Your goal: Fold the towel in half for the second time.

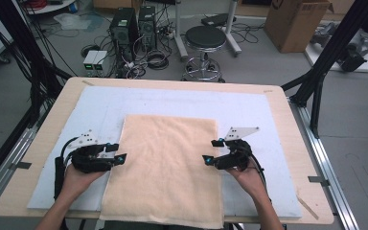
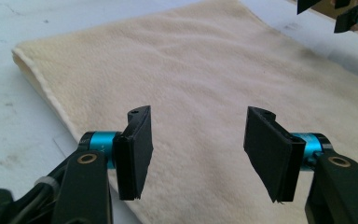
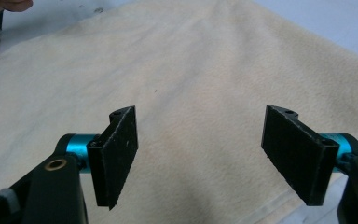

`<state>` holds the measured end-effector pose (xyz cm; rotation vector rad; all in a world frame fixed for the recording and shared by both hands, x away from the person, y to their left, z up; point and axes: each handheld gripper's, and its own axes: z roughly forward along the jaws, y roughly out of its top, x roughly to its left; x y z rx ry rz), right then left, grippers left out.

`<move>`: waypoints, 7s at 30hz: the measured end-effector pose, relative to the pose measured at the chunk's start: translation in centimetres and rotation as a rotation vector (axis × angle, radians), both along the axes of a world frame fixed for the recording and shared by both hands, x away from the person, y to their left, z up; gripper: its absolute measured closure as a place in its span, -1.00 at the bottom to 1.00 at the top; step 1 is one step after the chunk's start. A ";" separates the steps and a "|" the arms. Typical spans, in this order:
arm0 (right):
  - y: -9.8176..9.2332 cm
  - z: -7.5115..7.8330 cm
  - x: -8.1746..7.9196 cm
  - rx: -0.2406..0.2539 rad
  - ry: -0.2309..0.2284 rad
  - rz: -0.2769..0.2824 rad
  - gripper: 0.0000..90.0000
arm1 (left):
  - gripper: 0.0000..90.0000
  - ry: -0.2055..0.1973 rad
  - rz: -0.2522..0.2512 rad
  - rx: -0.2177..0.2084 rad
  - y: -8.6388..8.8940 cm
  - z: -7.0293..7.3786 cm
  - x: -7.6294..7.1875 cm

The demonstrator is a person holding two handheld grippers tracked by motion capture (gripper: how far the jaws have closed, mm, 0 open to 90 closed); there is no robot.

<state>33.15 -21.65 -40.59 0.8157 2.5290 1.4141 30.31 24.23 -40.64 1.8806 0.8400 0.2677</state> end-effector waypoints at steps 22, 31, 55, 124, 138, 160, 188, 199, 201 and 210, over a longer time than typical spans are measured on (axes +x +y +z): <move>-0.2 1.6 8.7 -0.032 0.020 -0.115 -0.37 | 0.09 0.029 0.192 0.063 0.1 0.9 10.3; -0.8 0.6 12.3 -0.064 0.057 -0.211 -0.26 | 0.09 0.139 0.319 0.011 0.8 -2.4 13.4; -0.8 -2.7 14.6 -0.100 0.234 -0.185 0.83 | 0.86 0.234 0.356 0.010 -0.6 -3.3 15.6; -3.1 5.9 10.0 0.161 0.047 -0.088 0.83 | 0.91 -0.055 0.188 -0.136 1.4 4.6 10.2; -3.1 5.9 8.4 0.164 0.044 -0.047 0.83 | 0.91 -0.052 0.164 -0.161 1.9 3.9 8.4; -3.2 4.6 3.3 0.126 0.023 0.016 0.82 | 0.91 -0.082 0.068 -0.132 2.6 2.0 2.2; -4.0 -0.7 -3.1 -0.006 0.097 0.050 0.56 | 0.65 0.029 -0.040 -0.010 2.9 -2.6 -4.2; -3.7 -0.7 -4.4 -0.050 0.046 0.085 0.13 | 0.03 0.023 -0.054 0.026 2.1 -2.6 -4.7; -3.2 -1.0 -4.5 -0.065 0.044 0.113 0.11 | 0.02 0.013 -0.053 0.014 2.3 -2.4 -4.9; -1.9 -1.7 -4.5 -0.093 0.035 0.140 0.11 | -0.08 0.015 -0.049 -0.003 2.5 -2.3 -4.6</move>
